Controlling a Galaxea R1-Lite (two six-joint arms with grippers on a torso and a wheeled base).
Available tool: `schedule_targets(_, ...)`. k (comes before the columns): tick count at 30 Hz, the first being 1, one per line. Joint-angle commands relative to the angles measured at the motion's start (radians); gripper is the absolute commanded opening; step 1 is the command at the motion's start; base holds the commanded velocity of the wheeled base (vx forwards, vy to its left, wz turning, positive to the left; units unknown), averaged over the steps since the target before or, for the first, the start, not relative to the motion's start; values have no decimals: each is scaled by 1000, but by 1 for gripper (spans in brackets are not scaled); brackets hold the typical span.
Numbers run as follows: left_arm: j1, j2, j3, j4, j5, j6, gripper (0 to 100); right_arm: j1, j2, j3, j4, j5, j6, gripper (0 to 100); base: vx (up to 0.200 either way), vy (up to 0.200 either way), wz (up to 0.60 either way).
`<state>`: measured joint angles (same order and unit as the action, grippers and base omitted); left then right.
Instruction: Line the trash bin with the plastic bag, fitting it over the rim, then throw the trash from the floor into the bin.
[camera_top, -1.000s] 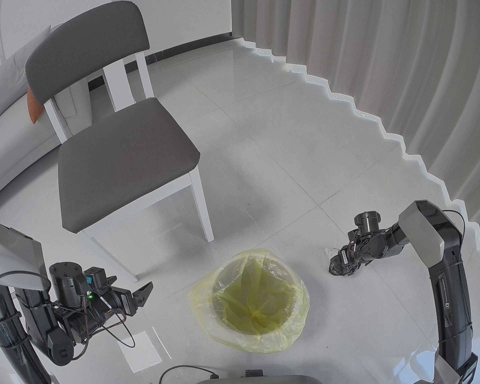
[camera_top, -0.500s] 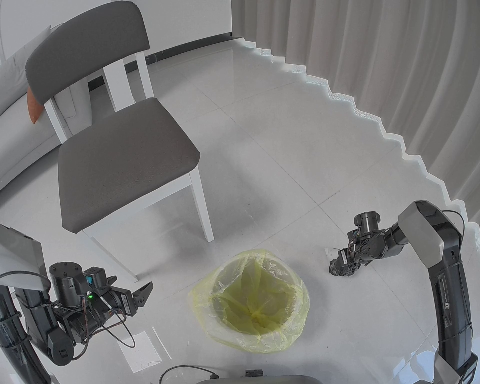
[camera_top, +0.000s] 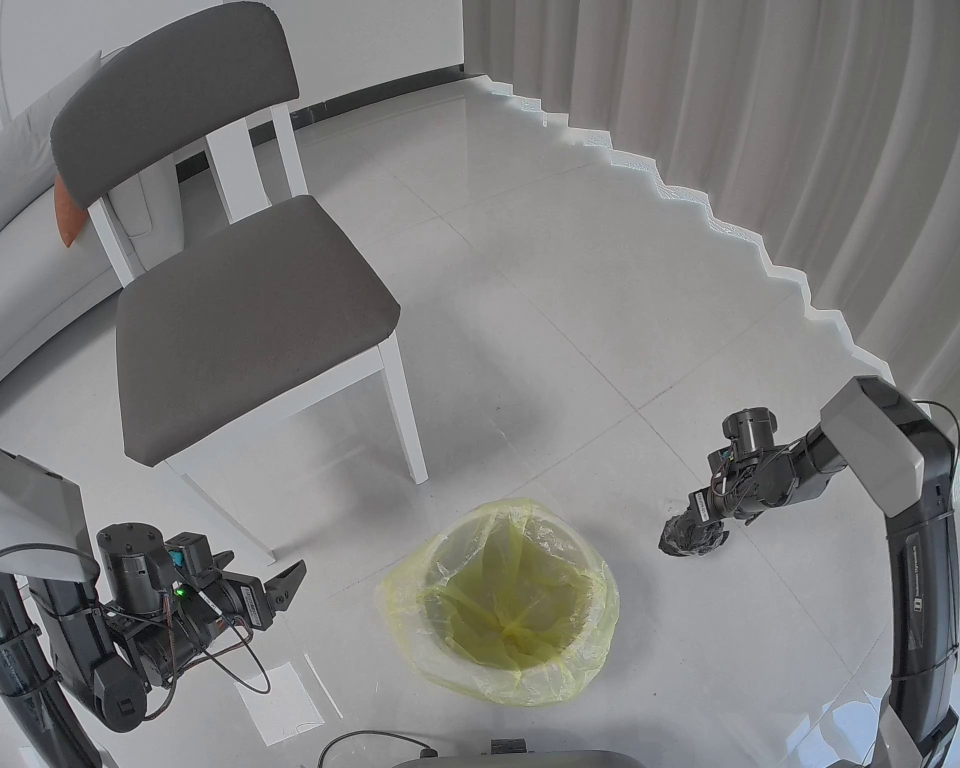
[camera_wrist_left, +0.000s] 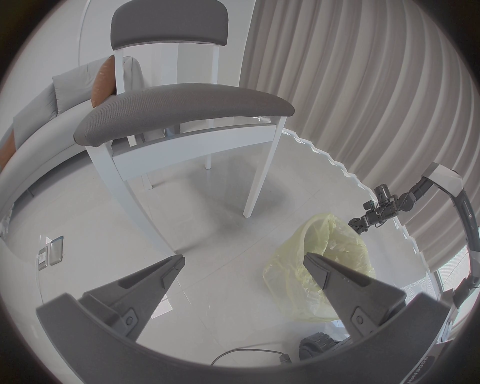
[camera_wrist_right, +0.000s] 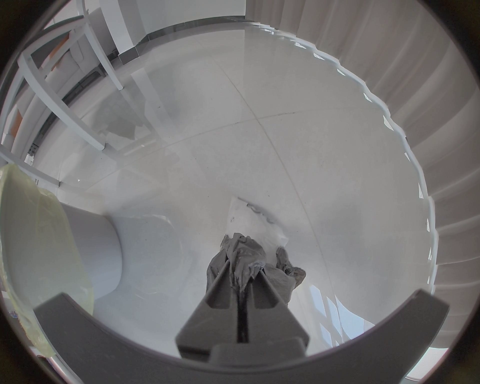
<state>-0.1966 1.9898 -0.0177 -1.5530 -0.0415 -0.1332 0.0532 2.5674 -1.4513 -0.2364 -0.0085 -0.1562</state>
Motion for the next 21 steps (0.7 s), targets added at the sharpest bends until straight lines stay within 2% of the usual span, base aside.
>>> schedule_targets(1,-10,-17,18,-18,2,-13,100,-10,-260,206,-9,1,-2,0,0,0,0)
schedule_targets(9,-73,-28,18,-18,43,-59,100,-3,-506,384,-9,1,0,0,0,0,0)
schedule_targets(14,-86,-26,18,-18,63,-69,100,22,-616,451,-9,1,0,0,0,0,0)
schedule_targets(18,-89,-29,18,-18,66,-69,100,68,-737,519,-4,1,1,0,0,0,0)
schedule_targets(21,-98,-35,18,-18,66,-69,100,149,-857,594,-6,1,6,0,0,0,0)
